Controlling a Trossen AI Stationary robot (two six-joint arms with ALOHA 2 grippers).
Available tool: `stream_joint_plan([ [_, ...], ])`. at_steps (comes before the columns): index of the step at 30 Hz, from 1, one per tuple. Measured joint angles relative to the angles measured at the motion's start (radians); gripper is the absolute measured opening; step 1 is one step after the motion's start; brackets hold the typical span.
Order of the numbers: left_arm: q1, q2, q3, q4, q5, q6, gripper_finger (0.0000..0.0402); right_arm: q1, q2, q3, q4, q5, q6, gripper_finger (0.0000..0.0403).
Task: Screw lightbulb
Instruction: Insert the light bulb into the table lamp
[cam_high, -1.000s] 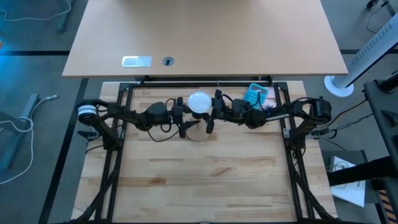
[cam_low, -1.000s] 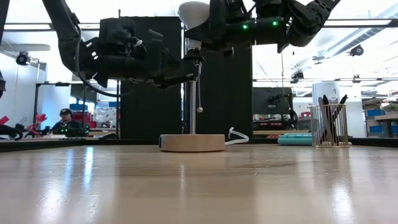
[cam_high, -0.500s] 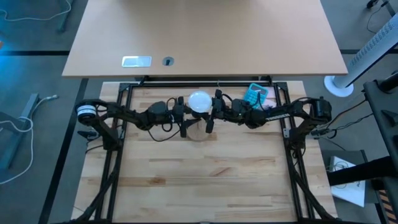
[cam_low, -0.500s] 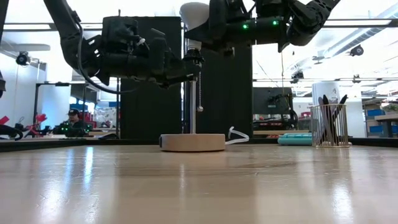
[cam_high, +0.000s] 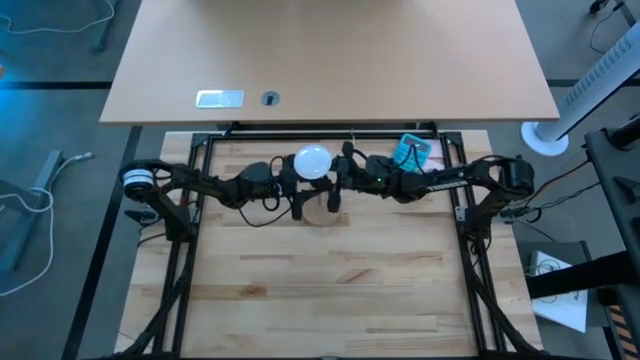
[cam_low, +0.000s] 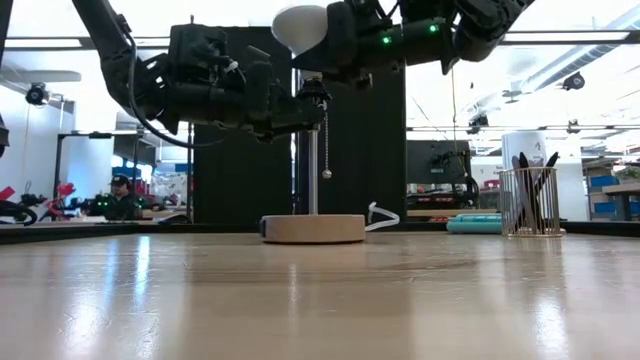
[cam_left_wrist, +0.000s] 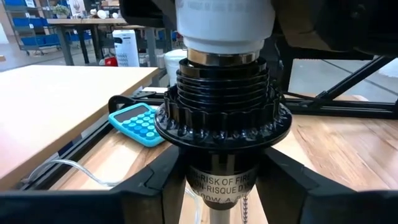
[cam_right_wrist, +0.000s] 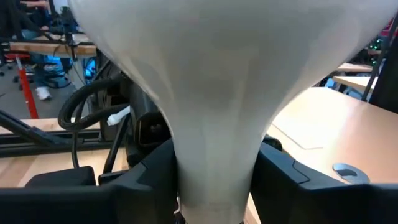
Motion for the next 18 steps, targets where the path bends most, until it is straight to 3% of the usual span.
stream_joint_plan([
  [9, -0.011, -0.010, -0.004, 0.000, -0.068, -0.018, 0.0153, 0.000, -0.001, -0.003, 0.014, 0.032, 0.005, 0.0156],
  [18, -0.024, -0.010, 0.000, -0.003, -0.199, 0.000, 0.0153, 0.000, -0.001, -0.001, 0.011, 0.097, 0.007, 0.0146],
])
